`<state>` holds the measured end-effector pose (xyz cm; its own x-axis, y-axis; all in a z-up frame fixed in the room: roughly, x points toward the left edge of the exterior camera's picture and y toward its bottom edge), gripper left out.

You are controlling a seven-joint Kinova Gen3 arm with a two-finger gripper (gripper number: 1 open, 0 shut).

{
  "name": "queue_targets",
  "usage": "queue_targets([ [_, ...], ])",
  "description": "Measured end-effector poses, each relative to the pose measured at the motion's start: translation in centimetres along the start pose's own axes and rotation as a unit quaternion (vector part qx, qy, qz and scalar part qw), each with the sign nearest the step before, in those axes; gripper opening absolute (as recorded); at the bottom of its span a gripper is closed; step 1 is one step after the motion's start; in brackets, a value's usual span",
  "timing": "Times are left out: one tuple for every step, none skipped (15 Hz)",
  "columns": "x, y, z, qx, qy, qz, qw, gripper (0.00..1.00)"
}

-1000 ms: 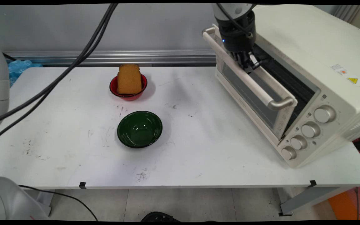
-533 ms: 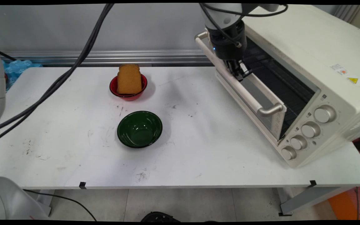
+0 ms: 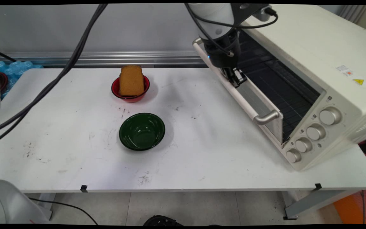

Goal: Open the oven

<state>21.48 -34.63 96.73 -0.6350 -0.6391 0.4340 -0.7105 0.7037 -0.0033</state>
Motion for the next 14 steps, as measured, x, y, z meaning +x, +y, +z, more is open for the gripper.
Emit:
queue_targets([
  [-0.4, 0.0, 0.1, 0.000, 0.001, -0.001, 1.0000, 0.00],
  [-0.8, -0.1, 0.2, 0.000, 0.002, -0.001, 1.0000, 0.00],
  [-1.1, -0.1, 0.2, -0.001, 0.003, -0.002, 1.0000, 0.00],
  [-1.6, -0.1, 0.3, -0.001, 0.005, -0.004, 1.0000, 0.00],
  [-1.9, -0.2, 0.3, -0.001, 0.006, -0.006, 1.0000, 0.00],
  [-2.1, -0.2, 0.4, -0.001, 0.007, -0.007, 1.0000, 0.00],
  [-2.5, -0.2, 0.5, -0.001, 0.009, -0.009, 0.9999, 0.00],
  [-2.7, -0.2, 0.5, -0.001, 0.011, -0.011, 0.9999, 0.00],
  [-3.1, -0.2, 0.6, -0.001, 0.013, -0.014, 0.9998, 0.00],
  [-3.5, -0.3, 0.8, -0.001, 0.015, -0.017, 0.9997, 0.00],
  [-4.0, -0.4, 0.9, -0.001, 0.016, -0.021, 0.9996, 0.00],
  [-4.4, -0.4, 1.0, -0.001, 0.017, -0.023, 0.9996, 0.00],
  [-4.8, -0.5, 1.2, -0.001, 0.018, -0.025, 0.9995, 0.00],
  [-5.2, -0.5, 1.4, -0.002, 0.018, -0.027, 0.9995, 0.00],
])
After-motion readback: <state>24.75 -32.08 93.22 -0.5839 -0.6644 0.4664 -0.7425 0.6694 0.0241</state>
